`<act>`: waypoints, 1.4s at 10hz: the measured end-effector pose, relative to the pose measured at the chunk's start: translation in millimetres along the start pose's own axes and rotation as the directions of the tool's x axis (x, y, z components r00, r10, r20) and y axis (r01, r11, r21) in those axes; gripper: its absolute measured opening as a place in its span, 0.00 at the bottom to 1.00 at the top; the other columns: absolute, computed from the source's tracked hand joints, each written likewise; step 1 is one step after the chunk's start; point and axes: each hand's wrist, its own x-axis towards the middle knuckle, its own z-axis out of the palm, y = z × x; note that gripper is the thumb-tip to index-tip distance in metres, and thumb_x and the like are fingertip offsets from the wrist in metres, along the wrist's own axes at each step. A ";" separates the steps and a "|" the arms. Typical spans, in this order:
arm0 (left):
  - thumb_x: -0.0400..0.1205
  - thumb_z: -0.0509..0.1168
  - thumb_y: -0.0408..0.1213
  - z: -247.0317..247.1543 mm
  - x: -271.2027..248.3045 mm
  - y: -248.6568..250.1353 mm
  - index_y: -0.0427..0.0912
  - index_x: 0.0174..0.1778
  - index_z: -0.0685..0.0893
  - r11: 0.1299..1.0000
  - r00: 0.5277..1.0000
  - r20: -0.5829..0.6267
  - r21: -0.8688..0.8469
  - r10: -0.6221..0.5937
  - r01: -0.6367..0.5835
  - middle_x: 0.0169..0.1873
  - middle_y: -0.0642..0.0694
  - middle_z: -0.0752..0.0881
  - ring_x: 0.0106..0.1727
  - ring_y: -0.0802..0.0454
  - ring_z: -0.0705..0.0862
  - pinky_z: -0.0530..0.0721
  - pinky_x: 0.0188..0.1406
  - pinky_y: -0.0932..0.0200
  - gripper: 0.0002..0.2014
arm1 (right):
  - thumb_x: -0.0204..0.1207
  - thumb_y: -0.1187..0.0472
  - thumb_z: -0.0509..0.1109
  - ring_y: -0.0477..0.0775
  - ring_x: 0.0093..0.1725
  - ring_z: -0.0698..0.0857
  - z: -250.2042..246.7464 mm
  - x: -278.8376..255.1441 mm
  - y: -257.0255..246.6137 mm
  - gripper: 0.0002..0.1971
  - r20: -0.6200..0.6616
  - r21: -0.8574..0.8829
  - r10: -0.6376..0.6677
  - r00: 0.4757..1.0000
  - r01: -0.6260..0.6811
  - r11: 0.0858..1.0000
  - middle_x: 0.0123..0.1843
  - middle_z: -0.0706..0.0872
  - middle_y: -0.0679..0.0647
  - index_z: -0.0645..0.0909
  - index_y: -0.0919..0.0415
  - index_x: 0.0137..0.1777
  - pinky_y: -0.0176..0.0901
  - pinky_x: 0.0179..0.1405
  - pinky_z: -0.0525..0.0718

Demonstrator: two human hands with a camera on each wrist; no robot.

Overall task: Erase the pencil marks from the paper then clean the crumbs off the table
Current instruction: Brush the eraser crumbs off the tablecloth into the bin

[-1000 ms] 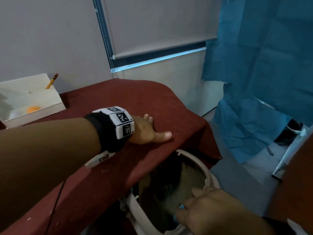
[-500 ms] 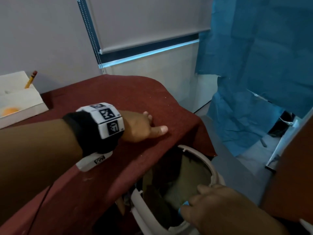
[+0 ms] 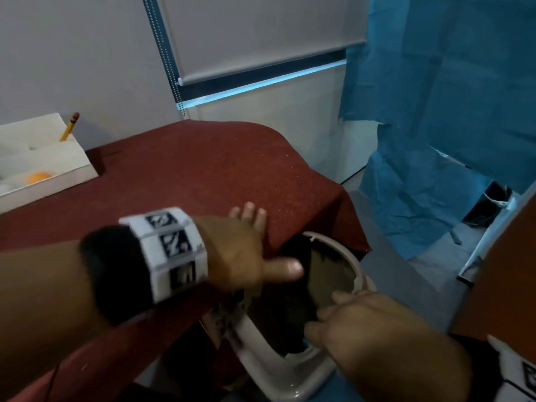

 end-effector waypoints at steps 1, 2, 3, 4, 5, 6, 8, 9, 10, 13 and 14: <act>0.75 0.47 0.75 9.2 -44.0 27.6 0.51 0.82 0.67 0.964 0.962 0.067 -0.025 0.265 -0.264 0.81 0.45 0.68 0.80 0.49 0.68 0.68 0.79 0.47 0.44 | 0.87 0.59 0.61 0.66 0.59 0.81 1.4 -0.3 2.0 0.13 0.015 -0.019 0.078 0.997 -0.078 0.997 0.60 0.82 0.61 0.79 0.57 0.67 0.53 0.52 0.76; 0.78 0.53 0.70 -5.1 -61.5 7.1 0.63 0.64 0.81 0.899 0.932 -0.113 -0.244 0.345 -0.363 0.55 0.64 0.87 0.55 0.66 0.85 0.82 0.61 0.57 0.25 | 0.81 0.60 0.66 0.61 0.48 0.81 1.6 -2.9 1.2 0.09 -0.053 0.022 0.066 0.996 -0.065 0.998 0.51 0.84 0.56 0.79 0.52 0.59 0.52 0.44 0.77; 0.70 0.44 0.76 -5.0 -51.4 -19.1 0.61 0.80 0.68 0.984 0.946 -0.297 -0.078 0.128 -0.158 0.78 0.60 0.71 0.76 0.58 0.74 0.73 0.75 0.54 0.43 | 0.76 0.62 0.67 0.52 0.47 0.74 -1.2 -5.6 -2.3 0.13 -0.056 0.071 0.085 0.995 -0.081 0.994 0.52 0.82 0.48 0.75 0.47 0.58 0.52 0.46 0.79; 0.75 0.45 0.75 15.8 -38.2 -11.2 0.45 0.86 0.39 0.998 0.988 -0.139 0.001 -0.061 0.061 0.86 0.47 0.40 0.86 0.48 0.49 0.54 0.84 0.46 0.52 | 0.76 0.61 0.68 0.57 0.55 0.78 -2.7 -6.0 -6.4 0.14 -0.081 0.075 0.079 0.994 -0.073 0.994 0.56 0.82 0.50 0.76 0.49 0.61 0.52 0.49 0.79; 0.78 0.49 0.73 25.5 -50.3 14.6 0.49 0.87 0.51 0.991 0.992 -0.040 -0.059 0.116 -0.118 0.87 0.47 0.47 0.86 0.47 0.52 0.57 0.83 0.44 0.47 | 0.79 0.59 0.66 0.58 0.57 0.78 -5.0 -3.3 -9.4 0.13 -0.099 0.059 0.076 0.992 -0.070 0.996 0.58 0.82 0.51 0.76 0.50 0.63 0.51 0.50 0.77; 0.78 0.51 0.73 6.1 -62.3 23.8 0.56 0.72 0.77 0.933 0.929 -0.212 -0.133 0.303 -0.335 0.72 0.55 0.78 0.70 0.54 0.79 0.77 0.71 0.50 0.34 | 0.80 0.59 0.66 0.58 0.56 0.79 -3.5 1.8 -10.5 0.13 -0.108 0.053 0.070 0.992 -0.064 0.997 0.58 0.82 0.53 0.77 0.52 0.63 0.53 0.50 0.79; 0.78 0.51 0.73 -2.8 -8.6 11.5 0.41 0.86 0.38 0.999 0.970 -0.242 0.013 -0.032 0.036 0.86 0.44 0.40 0.87 0.43 0.47 0.52 0.84 0.42 0.52 | 0.75 0.61 0.70 0.58 0.50 0.80 -4.8 3.1 -11.8 0.12 -0.086 0.034 0.036 0.996 -0.033 0.999 0.52 0.83 0.52 0.77 0.52 0.57 0.50 0.41 0.76; 0.83 0.54 0.65 10.9 -15.3 21.1 0.42 0.87 0.49 0.996 0.978 -0.188 0.043 0.088 -0.081 0.86 0.43 0.50 0.85 0.44 0.58 0.60 0.82 0.45 0.43 | 0.75 0.62 0.70 0.58 0.50 0.79 -3.8 0.5 -8.8 0.11 -0.088 0.046 0.049 0.995 -0.045 0.998 0.52 0.83 0.52 0.77 0.53 0.56 0.51 0.41 0.77; 0.86 0.55 0.58 2.9 -49.8 20.6 0.54 0.67 0.83 0.928 0.923 -0.186 -0.103 0.337 -0.359 0.63 0.56 0.86 0.60 0.59 0.84 0.80 0.64 0.54 0.21 | 0.77 0.61 0.69 0.58 0.54 0.79 -2.5 1.3 -5.0 0.12 -0.097 0.022 0.066 0.993 -0.064 0.998 0.55 0.82 0.53 0.78 0.53 0.60 0.50 0.44 0.77; 0.85 0.52 0.62 0.5 -25.2 -6.1 0.49 0.87 0.50 1.000 0.992 -0.124 -0.020 0.007 -0.009 0.87 0.49 0.50 0.84 0.47 0.60 0.57 0.83 0.47 0.38 | 0.75 0.58 0.72 0.57 0.52 0.79 -6.5 -0.9 -7.1 0.14 -0.089 0.031 0.061 0.994 -0.059 0.998 0.53 0.82 0.51 0.76 0.51 0.58 0.51 0.45 0.78; 0.85 0.59 0.56 -8.7 -49.5 -1.0 0.58 0.73 0.80 0.911 0.958 -0.174 -0.309 0.228 -0.273 0.71 0.60 0.81 0.70 0.60 0.79 0.73 0.75 0.52 0.21 | 0.75 0.58 0.72 0.55 0.50 0.78 -7.9 -3.4 -7.4 0.11 -0.105 0.045 0.078 0.991 -0.073 0.996 0.50 0.82 0.49 0.75 0.49 0.54 0.52 0.45 0.81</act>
